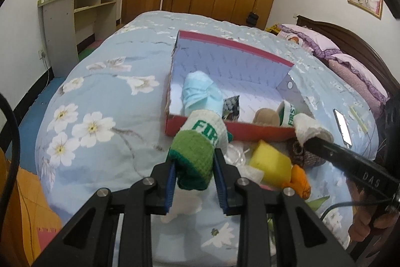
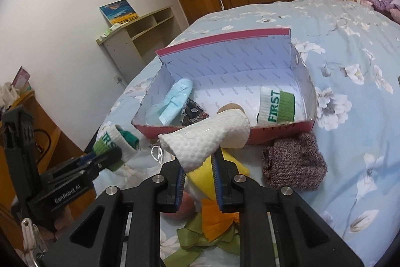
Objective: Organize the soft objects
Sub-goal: 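Carry the sock and the foam roll over the box with both tools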
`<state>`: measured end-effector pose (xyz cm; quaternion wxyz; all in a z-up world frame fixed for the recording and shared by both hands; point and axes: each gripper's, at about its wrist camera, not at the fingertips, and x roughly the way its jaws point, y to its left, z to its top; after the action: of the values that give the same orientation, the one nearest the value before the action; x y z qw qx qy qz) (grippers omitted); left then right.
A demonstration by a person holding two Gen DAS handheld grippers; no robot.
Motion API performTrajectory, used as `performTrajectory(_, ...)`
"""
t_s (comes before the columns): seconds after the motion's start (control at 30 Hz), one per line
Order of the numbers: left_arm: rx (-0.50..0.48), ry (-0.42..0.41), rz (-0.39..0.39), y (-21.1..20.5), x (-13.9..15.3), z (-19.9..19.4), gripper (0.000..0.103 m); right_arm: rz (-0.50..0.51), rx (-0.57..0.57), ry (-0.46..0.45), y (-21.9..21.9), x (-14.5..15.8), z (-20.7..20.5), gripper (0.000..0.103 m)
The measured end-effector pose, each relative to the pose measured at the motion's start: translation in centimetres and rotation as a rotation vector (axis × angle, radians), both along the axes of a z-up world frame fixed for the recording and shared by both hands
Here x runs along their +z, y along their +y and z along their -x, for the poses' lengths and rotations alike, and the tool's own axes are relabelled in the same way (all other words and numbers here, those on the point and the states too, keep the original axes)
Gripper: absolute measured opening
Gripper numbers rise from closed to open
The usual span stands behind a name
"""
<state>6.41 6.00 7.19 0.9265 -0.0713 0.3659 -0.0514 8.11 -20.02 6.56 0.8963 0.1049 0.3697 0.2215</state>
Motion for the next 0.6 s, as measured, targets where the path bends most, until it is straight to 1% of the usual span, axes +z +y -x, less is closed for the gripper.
performTrajectory(0.33, -0.032, -0.033, -0.021, -1.8, 2.1, -2.3, 0.029, 0.058, 0.019, -0.039, -1.0, 1.1, -1.0, 0.021)
performTrajectory(0.6, -0.054, -0.039, -0.031, -3.2, 2.9, -4.3, 0.029, 0.105, 0.032, -0.074, -1.4, 2.2, -2.3, 0.021)
